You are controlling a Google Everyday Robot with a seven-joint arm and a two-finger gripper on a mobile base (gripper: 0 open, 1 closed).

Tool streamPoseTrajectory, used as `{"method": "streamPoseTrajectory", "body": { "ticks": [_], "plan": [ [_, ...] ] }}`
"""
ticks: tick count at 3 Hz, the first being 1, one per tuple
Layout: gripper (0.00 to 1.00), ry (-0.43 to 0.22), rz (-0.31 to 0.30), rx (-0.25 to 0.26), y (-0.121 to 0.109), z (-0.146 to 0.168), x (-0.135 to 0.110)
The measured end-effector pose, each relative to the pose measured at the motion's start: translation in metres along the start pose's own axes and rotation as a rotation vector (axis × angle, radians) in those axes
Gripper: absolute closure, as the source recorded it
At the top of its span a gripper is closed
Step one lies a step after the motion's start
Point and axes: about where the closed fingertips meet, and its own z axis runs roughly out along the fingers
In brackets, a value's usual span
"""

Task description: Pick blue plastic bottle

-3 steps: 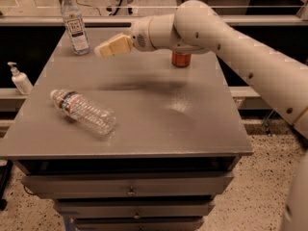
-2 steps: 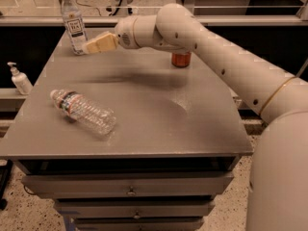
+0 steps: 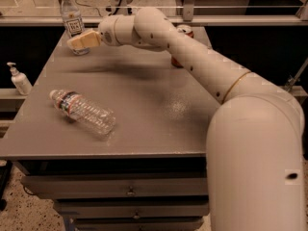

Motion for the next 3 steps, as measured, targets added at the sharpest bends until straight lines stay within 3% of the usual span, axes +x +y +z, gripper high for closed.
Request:
{"method": "streamPoseTrajectory", "body": {
  "ticks": [2,3],
  "plan": [
    [0.0,-0.003,0.051,-0.002,-0.003,0.053,0.001],
    [0.17,-0.009,0.095,-0.015,0.003,0.061,0.0]
  ]
}}
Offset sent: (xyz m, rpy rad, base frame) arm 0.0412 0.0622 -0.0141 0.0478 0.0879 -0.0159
